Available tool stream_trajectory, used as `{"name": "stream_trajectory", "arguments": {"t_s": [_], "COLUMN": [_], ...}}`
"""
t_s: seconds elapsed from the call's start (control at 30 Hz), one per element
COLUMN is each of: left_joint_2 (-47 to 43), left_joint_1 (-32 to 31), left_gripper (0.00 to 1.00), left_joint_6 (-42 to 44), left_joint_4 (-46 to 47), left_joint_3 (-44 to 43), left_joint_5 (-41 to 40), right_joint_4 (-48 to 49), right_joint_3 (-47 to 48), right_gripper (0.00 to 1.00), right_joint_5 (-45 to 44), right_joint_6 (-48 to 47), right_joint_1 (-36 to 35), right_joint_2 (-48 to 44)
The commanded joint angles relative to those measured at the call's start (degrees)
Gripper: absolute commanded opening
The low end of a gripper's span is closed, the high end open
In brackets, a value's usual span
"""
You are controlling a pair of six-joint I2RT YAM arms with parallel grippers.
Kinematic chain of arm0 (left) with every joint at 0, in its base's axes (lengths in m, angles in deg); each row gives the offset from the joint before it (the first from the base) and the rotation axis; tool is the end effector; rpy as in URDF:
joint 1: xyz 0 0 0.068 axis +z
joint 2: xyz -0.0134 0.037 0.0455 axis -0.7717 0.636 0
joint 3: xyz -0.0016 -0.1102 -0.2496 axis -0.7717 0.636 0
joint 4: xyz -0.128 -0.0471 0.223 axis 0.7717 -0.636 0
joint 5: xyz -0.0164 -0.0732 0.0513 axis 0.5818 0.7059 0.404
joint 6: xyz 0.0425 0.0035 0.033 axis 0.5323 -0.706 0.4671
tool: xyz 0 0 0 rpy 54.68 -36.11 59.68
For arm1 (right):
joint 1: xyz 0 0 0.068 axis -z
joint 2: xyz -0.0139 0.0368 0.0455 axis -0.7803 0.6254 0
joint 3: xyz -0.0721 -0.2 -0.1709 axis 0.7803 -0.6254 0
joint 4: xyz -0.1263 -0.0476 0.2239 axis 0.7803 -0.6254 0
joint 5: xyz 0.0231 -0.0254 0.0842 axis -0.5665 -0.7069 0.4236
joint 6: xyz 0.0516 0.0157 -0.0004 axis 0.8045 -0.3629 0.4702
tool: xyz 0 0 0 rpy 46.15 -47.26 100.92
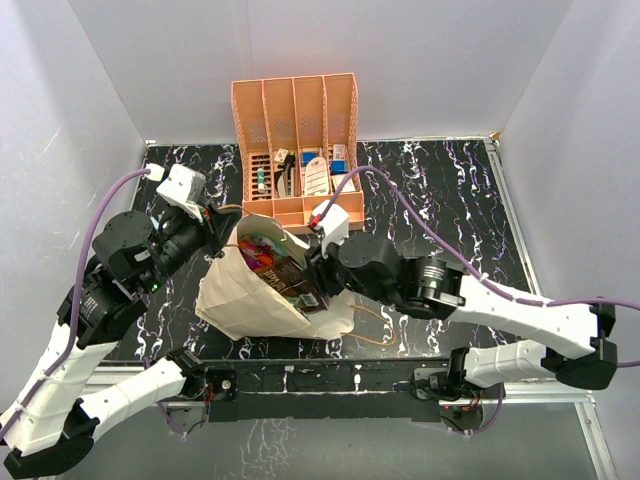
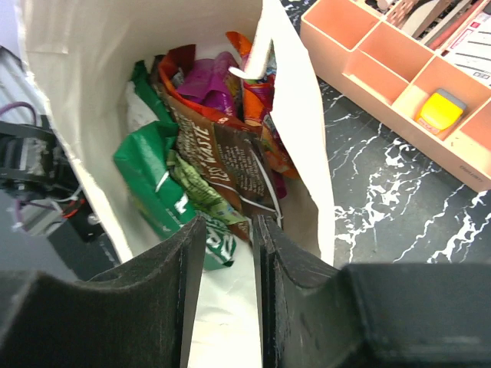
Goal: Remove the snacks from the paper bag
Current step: Take out the snack from the paper bag.
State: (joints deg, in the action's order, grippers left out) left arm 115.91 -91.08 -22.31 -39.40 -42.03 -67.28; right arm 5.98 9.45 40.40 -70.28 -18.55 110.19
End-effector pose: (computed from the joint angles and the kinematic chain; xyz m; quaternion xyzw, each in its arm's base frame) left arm 0.0973 -0.0768 0.4760 0.1512 0.6873 -0.2451 0.6668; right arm 0.1017 0.2441 0.3801 -0.3244 0.7942 0.2311 0.4589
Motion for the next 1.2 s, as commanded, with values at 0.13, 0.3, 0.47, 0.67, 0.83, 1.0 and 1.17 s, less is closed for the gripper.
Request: {"name": "stream_trajectory", "arguments": {"t_s": [0.13,0.3,0.47,0.67,0.83,1.0,1.17], "left_joint_2": [-3.9,-4.1,-4.2,-4.4,-4.4,-4.5,-4.8], "left_joint_1": [0.3,0.2,0.2,0.2,0.2,0.2,0.2], "left_gripper": [0.0,0.0,0.0,0.0,0.0,0.0,0.0], "left_joint_6": [-1.4,-2.3,-2.5,-2.6,-2.7,-2.5,-2.3], "left_joint_4": [1.3,0.8,0.8,0.9,0.6,0.7,1.1], "left_joint_3": [-1.9,-1.2,-1.2,-1.4,-1.5,-1.4,-0.5], "left_joint_5": [-10.9,-12.0,-11.6,-11.6,-11.3,-11.2,-11.0], "right_joint_4": [6.0,13.3,15.1,16.6,17.2,17.2,17.1], "right_joint_3": [1.0,-2.7,-2.6,-1.6,0.1,2.2,5.3], "right_gripper": [0.49,0.64,0.78,0.8,0.68,0.29,0.1], "right_joint_5": [2.7,9.7,12.5,13.7,15.9,17.3,18.3], "right_joint_6": [-0.7,1.5,2.4,2.5,2.5,3.3,3.7], "right_joint_1": [3.5,5.1,5.6,5.7,5.7,5.7,5.7], "right_joint_2": [6.3,7.2,10.3,14.1,16.6,16.4,15.1]}}
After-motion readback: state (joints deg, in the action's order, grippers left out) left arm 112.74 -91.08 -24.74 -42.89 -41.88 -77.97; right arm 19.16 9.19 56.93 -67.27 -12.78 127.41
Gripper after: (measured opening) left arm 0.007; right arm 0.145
